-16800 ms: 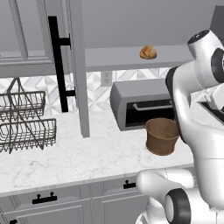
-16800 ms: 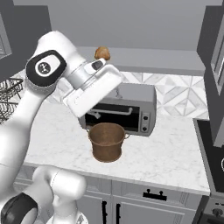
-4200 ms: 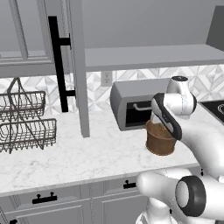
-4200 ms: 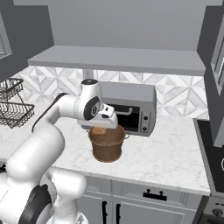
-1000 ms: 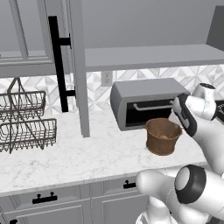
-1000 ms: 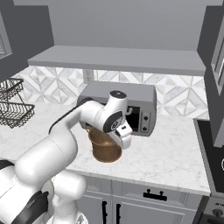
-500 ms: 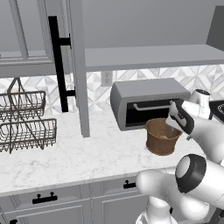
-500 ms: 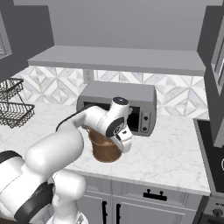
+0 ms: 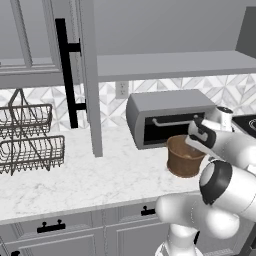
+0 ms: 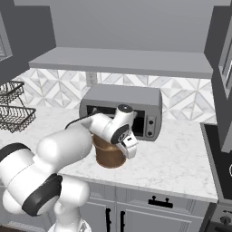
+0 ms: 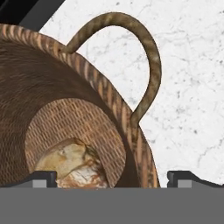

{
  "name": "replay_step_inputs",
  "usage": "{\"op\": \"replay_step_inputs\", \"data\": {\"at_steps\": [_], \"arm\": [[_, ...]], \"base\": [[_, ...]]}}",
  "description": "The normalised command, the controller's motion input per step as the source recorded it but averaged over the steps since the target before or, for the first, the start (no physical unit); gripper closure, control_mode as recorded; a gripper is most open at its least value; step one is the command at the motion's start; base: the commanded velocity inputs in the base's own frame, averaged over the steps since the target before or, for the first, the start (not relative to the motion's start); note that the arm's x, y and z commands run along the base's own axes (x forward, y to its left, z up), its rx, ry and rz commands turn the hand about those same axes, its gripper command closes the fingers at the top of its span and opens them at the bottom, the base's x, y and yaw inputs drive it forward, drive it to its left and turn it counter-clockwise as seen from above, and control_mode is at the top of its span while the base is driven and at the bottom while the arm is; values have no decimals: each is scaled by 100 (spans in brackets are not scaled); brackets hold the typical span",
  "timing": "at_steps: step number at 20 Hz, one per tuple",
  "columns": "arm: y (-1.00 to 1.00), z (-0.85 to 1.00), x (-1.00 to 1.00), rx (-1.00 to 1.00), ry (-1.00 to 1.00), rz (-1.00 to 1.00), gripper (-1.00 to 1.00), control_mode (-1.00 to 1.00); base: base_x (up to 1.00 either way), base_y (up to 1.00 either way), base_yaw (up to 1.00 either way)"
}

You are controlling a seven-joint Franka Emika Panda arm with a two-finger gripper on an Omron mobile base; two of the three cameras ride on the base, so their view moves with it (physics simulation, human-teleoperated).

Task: Open the cabinet, pick up the bread from the cabinet and place it in the basket. Then move the basket to the dining counter.

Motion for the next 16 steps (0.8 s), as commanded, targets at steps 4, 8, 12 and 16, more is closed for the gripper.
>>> {"op": "replay_step_inputs", "data": {"at_steps": [4,8,12,16], "arm": [[0,-48,1,0,0,0,-100,-100],[6,-35,0,0,0,0,-100,-100],[26,-19,0,0,0,0,100,-100],[33,-20,0,0,0,0,100,-100]], "base": [[0,0,0],[0,0,0],[0,0,0],[0,0,0]]}}
